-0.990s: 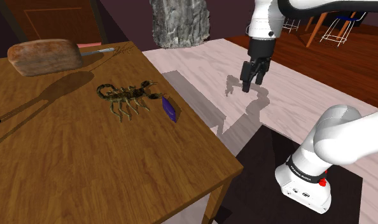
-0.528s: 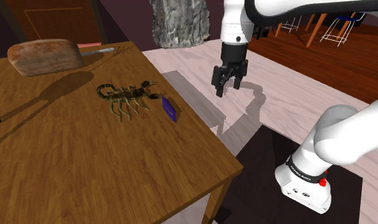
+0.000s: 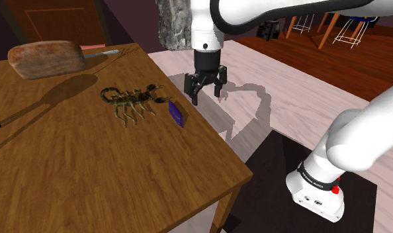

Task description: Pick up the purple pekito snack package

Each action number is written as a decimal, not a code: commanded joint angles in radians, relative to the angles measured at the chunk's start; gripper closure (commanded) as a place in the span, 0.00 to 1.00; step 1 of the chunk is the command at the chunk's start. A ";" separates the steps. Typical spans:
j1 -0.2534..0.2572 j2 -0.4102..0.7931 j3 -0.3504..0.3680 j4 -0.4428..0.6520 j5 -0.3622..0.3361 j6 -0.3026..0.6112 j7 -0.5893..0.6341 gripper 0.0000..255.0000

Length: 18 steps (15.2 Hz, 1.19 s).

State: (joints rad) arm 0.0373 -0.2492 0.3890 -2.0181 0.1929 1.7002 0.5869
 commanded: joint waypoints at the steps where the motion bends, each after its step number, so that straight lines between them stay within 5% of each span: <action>1: 0.003 0.075 0.032 0.062 -0.023 0.015 0.066 0.00; 7: 0.041 0.338 0.099 0.313 -0.144 0.013 0.263 0.00; 17: 0.044 0.346 0.096 0.220 -0.147 0.113 0.258 0.00; 18: 0.045 0.349 0.096 0.221 -0.148 0.114 0.259 1.00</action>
State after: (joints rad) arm 0.0818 0.0987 0.4854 -1.7955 0.0452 1.8117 0.8457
